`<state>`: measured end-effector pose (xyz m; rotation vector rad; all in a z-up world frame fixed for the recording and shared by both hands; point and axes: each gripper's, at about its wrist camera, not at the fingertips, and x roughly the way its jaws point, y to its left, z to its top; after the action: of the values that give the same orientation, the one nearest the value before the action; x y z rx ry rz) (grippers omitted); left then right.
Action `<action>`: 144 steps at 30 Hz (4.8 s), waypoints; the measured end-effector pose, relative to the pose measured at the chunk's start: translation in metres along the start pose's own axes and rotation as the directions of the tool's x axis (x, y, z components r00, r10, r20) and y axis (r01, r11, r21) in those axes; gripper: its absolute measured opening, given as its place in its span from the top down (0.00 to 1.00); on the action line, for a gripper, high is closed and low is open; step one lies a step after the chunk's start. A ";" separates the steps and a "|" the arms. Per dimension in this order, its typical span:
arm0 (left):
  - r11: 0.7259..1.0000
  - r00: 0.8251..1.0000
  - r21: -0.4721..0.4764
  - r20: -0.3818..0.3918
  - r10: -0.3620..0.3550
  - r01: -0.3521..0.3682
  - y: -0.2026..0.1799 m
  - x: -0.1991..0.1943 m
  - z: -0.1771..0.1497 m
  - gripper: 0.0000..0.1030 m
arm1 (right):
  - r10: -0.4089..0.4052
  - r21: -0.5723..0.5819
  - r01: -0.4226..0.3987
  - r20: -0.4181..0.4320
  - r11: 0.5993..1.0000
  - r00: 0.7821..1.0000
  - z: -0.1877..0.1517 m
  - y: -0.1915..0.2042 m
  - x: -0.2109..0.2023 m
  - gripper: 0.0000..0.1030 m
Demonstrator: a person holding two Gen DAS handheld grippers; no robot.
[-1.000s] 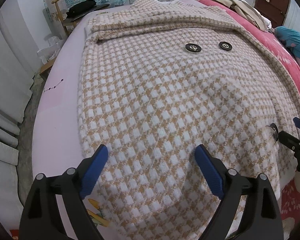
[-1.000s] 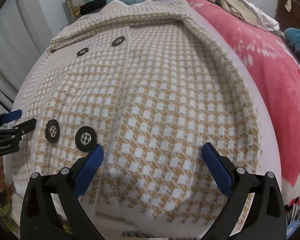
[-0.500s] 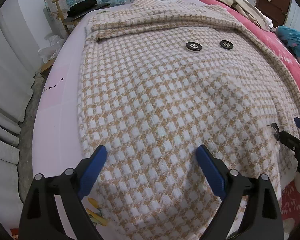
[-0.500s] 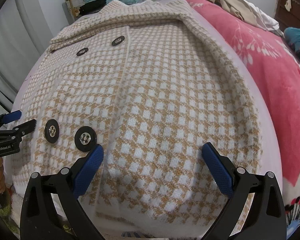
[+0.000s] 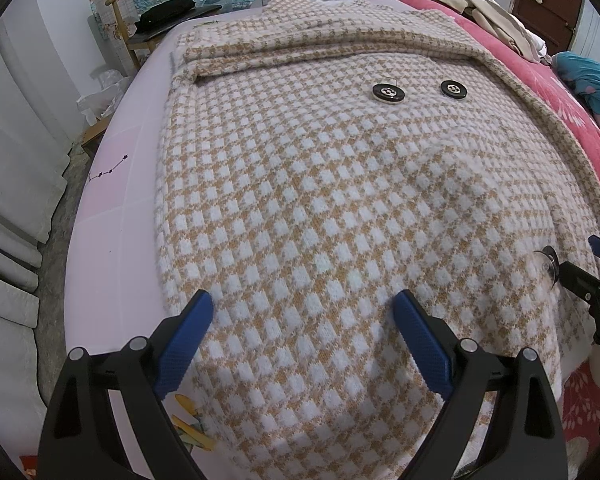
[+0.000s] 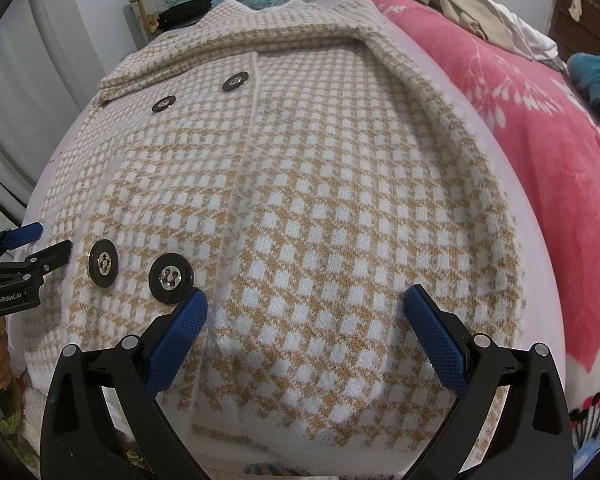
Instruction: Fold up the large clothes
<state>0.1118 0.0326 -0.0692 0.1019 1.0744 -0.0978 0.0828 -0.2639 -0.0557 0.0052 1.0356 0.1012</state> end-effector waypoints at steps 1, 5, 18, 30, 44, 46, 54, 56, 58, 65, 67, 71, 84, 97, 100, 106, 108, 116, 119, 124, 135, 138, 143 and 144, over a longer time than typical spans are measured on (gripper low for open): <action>1.000 1.000 0.000 0.000 0.000 0.000 0.000 0.000 0.000 0.13 | 0.000 0.000 0.000 0.000 1.000 1.000 0.000 0.000 0.000 0.08; 1.000 1.000 0.001 -0.001 0.000 0.000 0.000 0.000 0.000 0.13 | 0.001 0.000 -0.001 0.000 1.000 1.000 0.000 -0.001 0.000 0.08; 1.000 1.000 0.000 -0.002 0.001 -0.001 0.000 0.000 0.000 0.13 | 0.002 -0.002 -0.002 0.000 1.000 1.000 0.000 -0.001 -0.001 0.08; 1.000 1.000 0.000 -0.002 0.002 -0.002 -0.001 0.000 -0.001 0.13 | 0.002 -0.001 -0.002 0.000 1.000 1.000 0.000 -0.001 -0.001 0.08; 1.000 1.000 0.000 -0.003 0.002 -0.002 0.000 0.000 0.000 0.13 | 0.002 0.000 -0.002 0.000 1.000 1.000 0.000 -0.001 -0.001 0.08; 1.000 1.000 0.000 -0.003 0.002 -0.002 -0.001 0.000 0.000 0.13 | 0.002 0.000 -0.002 0.000 1.000 1.000 0.000 -0.001 -0.001 0.08; 1.000 1.000 0.001 -0.003 0.002 -0.002 -0.001 0.000 0.000 0.13 | 0.002 0.000 -0.002 0.000 1.000 1.000 0.000 -0.001 -0.001 0.08; 1.000 1.000 0.001 -0.003 0.002 -0.002 -0.001 0.000 0.000 0.13 | 0.002 0.001 -0.002 0.001 1.000 1.000 0.000 -0.001 0.000 0.08; 1.000 1.000 -0.001 -0.002 0.000 0.000 -0.001 0.000 0.000 0.13 | 0.002 0.000 -0.002 0.000 1.000 1.000 0.000 -0.001 -0.001 0.08; 1.000 1.000 -0.003 0.019 -0.015 0.015 0.000 -0.005 -0.003 0.13 | 0.002 0.001 -0.002 0.000 1.000 1.000 0.000 -0.001 0.000 0.08; 1.000 0.999 0.000 0.029 -0.018 0.018 0.001 -0.007 -0.004 0.13 | 0.002 0.001 -0.002 0.000 1.000 1.000 0.000 0.000 0.000 0.08; 1.000 0.999 0.009 0.043 -0.017 0.016 0.002 -0.013 -0.005 0.13 | 0.002 0.001 -0.002 0.000 1.000 1.000 0.000 -0.001 0.000 0.08; 1.000 0.998 0.007 0.054 -0.016 0.015 0.002 -0.016 -0.006 0.13 | 0.002 0.001 -0.002 0.001 1.000 1.000 0.000 -0.001 0.000 0.08; 0.997 0.991 0.074 0.126 -0.039 0.030 0.009 -0.045 -0.024 0.13 | 0.006 0.000 -0.006 0.002 1.000 1.000 0.000 0.000 0.000 0.08; 0.996 0.988 0.072 0.148 -0.053 0.042 0.016 -0.057 -0.038 0.13 | 0.014 0.000 -0.014 0.007 1.000 1.000 -0.001 0.001 0.000 0.08; 0.996 0.986 0.062 0.154 -0.068 0.059 0.025 -0.071 -0.066 0.13 | 0.056 0.011 -0.056 0.036 0.998 0.998 -0.005 -0.007 -0.011 0.08; 0.997 0.987 0.051 0.146 -0.072 0.065 0.029 -0.071 -0.073 0.13 | 0.056 0.021 -0.057 0.041 0.998 0.998 -0.007 -0.011 -0.015 0.08; 0.978 0.975 -0.026 0.093 -0.204 0.207 0.041 -0.062 -0.089 0.30 | 0.043 0.057 -0.050 0.117 0.997 0.992 -0.012 -0.028 -0.043 0.08; 0.970 0.969 -0.042 0.068 -0.238 0.241 0.040 -0.056 -0.091 0.40 | 0.028 0.071 -0.040 0.152 0.997 0.988 -0.013 -0.039 -0.054 0.08; 0.958 0.961 -0.073 0.028 -0.274 0.276 0.043 -0.048 -0.096 0.50 | -0.021 0.123 0.000 0.170 0.992 0.985 -0.014 -0.066 -0.064 0.08; 0.943 0.946 -0.073 -0.003 -0.326 0.324 0.042 -0.047 -0.108 0.55 | 0.008 0.231 -0.033 0.107 0.972 0.994 -0.033 -0.105 -0.058 0.25; 0.948 0.950 -0.062 -0.006 -0.314 0.313 0.039 -0.048 -0.110 0.56 | 0.036 0.264 -0.057 0.082 0.963 0.996 -0.040 -0.110 -0.053 0.35; 0.959 0.960 -0.049 -0.008 -0.279 0.279 0.036 -0.050 -0.111 0.65 | 0.079 0.275 -0.093 0.062 0.957 0.995 -0.049 -0.111 -0.056 0.60; 0.960 0.961 -0.050 -0.008 -0.277 0.276 0.036 -0.050 -0.111 0.67 | 0.088 0.274 -0.100 0.056 0.956 0.995 -0.050 -0.110 -0.056 0.64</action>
<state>-0.0042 0.0845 -0.0769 -0.0926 1.1005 -0.3232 0.0205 -0.3807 -0.0389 0.3107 0.9990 0.0417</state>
